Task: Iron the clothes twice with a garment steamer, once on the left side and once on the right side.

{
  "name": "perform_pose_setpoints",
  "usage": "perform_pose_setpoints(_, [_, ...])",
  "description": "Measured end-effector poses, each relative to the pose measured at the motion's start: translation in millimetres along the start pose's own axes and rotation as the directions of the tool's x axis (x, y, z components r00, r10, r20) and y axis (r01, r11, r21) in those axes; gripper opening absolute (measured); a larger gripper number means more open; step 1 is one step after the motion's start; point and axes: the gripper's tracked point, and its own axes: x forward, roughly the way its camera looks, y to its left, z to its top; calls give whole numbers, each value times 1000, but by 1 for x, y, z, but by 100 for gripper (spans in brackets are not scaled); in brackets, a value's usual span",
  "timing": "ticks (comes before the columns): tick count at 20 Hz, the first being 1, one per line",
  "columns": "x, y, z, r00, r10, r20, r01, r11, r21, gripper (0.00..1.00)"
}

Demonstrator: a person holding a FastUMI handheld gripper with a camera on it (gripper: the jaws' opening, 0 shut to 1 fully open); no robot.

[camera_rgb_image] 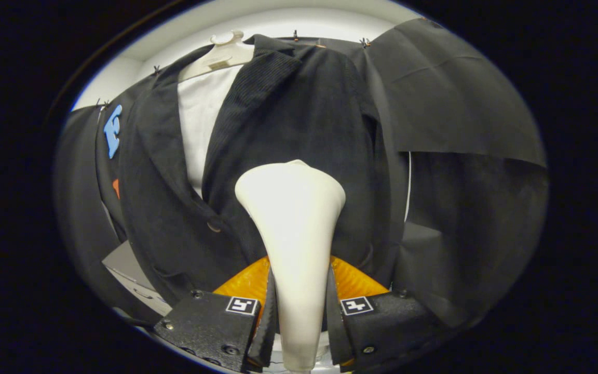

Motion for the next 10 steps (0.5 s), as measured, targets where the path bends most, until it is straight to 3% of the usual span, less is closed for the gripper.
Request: perform_pose_setpoints(10, [17, 2, -59, 996, -28, -80, 24, 998, -51, 45])
